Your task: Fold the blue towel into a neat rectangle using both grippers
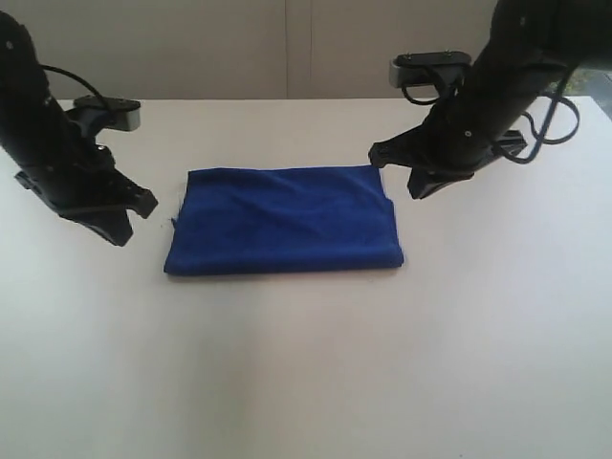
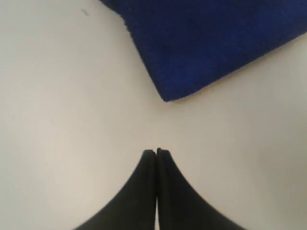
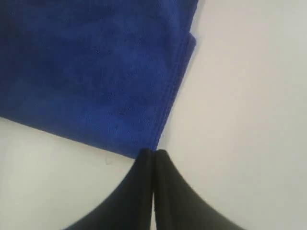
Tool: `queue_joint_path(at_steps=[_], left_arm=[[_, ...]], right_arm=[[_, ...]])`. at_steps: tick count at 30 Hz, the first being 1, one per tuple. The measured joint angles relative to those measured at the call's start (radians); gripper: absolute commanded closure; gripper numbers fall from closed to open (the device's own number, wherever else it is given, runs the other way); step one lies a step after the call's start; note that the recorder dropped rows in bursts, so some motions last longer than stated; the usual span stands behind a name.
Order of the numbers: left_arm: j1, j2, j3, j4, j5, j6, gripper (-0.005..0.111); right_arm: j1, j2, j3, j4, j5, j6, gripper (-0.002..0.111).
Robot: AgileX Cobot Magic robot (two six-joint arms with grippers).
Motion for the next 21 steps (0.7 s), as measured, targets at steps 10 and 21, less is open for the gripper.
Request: queue_joint_path(at_steps=[10, 21], left_arm=[[0.186, -0.233, 0.12, -0.02, -0.016, -0.008, 0.107], [0.205, -0.607, 0.33, -0.061, -0.112, -0.008, 0.107]], right_arm=[[-0.094, -0.236, 0.254, 0.0, -0.165, 0.006, 0.108], [-0.115, -0.618, 0.486, 0.0, -0.3, 0.01, 0.108]])
